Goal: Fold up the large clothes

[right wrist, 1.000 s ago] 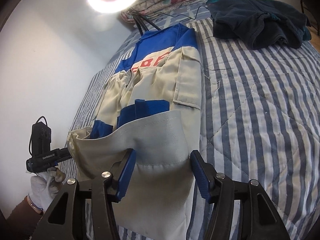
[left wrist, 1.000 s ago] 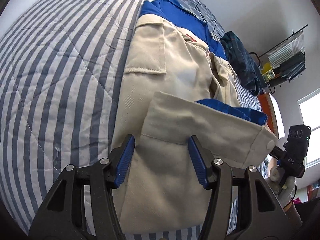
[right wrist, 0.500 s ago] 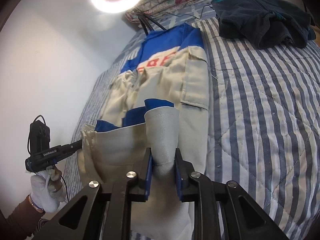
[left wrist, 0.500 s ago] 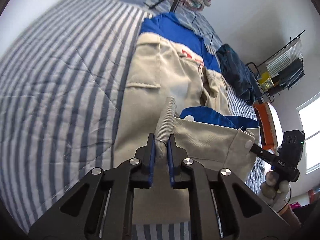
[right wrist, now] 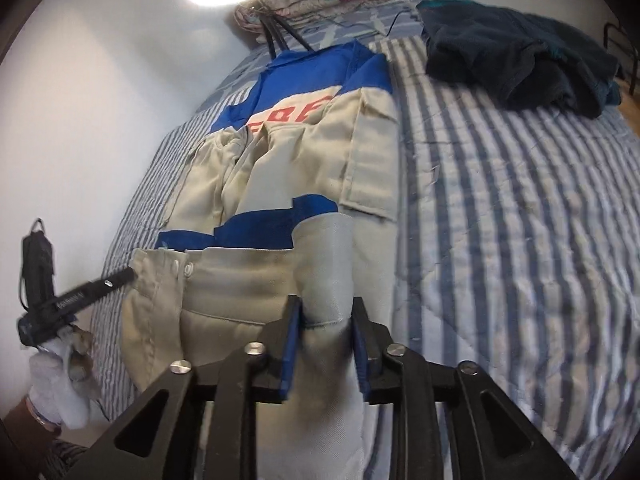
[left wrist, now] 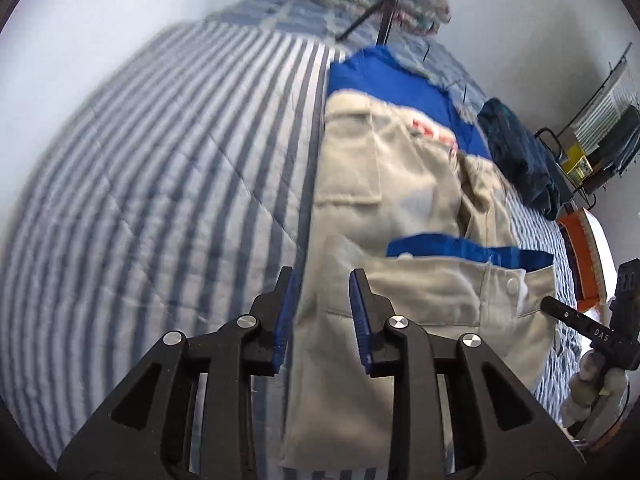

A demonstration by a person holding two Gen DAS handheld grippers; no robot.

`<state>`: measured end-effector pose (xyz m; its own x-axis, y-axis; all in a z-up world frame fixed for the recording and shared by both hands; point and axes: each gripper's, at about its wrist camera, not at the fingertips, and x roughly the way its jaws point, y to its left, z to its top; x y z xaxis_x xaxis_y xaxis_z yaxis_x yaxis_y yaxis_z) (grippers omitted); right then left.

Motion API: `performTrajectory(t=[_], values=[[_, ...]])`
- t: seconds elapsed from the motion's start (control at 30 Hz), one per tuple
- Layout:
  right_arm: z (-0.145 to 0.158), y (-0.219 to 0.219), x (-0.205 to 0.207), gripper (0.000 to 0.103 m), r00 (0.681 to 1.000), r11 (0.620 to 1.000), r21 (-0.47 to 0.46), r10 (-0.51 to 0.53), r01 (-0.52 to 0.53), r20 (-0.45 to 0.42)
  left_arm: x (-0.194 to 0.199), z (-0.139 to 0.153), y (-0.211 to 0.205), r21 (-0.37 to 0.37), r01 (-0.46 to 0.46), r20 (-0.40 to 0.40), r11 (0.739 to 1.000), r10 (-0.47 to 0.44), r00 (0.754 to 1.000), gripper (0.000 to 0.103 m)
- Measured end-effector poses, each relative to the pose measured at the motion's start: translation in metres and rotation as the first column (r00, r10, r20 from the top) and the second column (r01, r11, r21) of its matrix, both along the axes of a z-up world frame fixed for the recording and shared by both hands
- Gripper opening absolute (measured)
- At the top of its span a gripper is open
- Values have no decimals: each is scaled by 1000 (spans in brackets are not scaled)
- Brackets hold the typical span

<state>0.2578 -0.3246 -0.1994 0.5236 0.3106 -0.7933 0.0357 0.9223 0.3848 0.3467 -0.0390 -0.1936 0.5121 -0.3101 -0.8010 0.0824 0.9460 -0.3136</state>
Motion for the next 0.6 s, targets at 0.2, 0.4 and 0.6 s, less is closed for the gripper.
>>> performTrajectory(t=[0.2,0.4,0.6], values=[[3,-30,-33,34,998,986,160,53,-55,18,-27,21,-16,-25,178,79,984,-175,981,27],[-25,-20,-58,46,984,971,178,169,-157,-54,-23,-1,-54,10,258,31,966,-258,966,27],[-49,0,-64,10,976,988,63,151,-143,-156,-3,-36,-69,64,233,-50,970,-230,972,31]])
